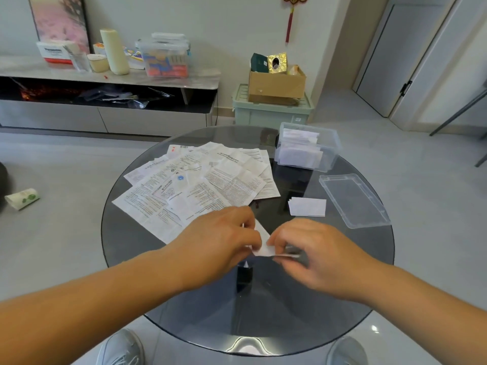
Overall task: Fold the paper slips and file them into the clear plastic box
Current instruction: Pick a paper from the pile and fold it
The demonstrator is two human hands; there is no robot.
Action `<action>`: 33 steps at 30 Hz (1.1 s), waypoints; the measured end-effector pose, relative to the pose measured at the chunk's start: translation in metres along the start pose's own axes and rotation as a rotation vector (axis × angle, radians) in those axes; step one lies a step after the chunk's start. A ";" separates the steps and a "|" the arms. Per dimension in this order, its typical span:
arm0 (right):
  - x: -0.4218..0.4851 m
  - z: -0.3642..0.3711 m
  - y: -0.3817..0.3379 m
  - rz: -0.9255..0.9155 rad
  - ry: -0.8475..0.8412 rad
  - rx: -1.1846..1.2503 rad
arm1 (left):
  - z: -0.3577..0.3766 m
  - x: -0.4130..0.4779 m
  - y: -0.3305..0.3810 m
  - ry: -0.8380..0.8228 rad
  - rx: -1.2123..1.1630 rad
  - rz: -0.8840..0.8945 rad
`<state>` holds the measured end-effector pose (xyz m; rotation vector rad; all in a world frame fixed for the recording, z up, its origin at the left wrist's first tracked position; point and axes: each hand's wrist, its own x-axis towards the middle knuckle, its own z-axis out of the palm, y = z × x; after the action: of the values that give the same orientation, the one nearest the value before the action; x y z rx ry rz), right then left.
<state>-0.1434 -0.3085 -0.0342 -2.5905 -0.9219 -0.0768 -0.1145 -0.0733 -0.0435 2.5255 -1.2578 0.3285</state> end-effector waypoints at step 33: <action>0.030 0.026 0.014 0.397 -0.053 0.175 | 0.008 0.010 -0.004 -0.214 -0.163 -0.516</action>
<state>-0.1128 -0.2906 -0.0580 -2.5659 -0.3951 0.1735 -0.1051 -0.0813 -0.0483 2.6695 -0.6186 -0.1583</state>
